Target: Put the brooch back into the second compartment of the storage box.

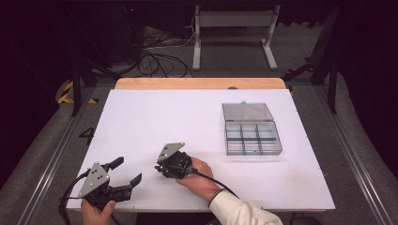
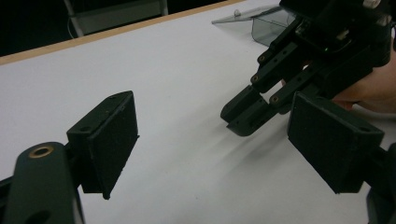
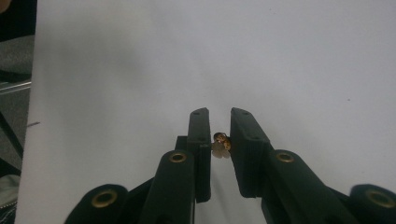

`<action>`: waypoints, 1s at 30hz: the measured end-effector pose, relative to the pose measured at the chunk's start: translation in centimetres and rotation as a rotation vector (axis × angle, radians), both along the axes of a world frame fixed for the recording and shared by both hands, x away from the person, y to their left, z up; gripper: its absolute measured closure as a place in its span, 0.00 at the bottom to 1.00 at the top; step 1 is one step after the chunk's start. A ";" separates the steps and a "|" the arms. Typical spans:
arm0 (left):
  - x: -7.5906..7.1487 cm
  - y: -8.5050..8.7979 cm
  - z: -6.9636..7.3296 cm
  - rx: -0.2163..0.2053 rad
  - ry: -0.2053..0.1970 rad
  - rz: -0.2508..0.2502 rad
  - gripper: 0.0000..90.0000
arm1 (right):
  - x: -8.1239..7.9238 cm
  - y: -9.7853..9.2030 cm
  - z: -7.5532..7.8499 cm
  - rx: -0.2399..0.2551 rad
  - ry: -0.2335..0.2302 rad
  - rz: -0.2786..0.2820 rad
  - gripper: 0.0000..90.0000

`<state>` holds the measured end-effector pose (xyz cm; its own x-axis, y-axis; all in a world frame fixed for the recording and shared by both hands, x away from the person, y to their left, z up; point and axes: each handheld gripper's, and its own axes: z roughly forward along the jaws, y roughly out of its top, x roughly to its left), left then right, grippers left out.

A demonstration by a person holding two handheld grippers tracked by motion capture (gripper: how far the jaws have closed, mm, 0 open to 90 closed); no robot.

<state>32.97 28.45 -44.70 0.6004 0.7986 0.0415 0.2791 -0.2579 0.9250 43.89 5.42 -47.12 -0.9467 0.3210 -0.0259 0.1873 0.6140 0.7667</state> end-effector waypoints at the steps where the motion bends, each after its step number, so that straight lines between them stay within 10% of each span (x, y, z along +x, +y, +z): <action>1: 0.0 0.0 0.0 0.001 0.000 -0.001 0.19 | 0.0 -0.1 0.1 0.001 -0.003 -0.002 0.88; 30: 0.1 -0.2 -0.1 -0.005 0.004 -0.016 0.19 | 0.2 -5.0 3.7 0.034 -0.059 -0.094 0.88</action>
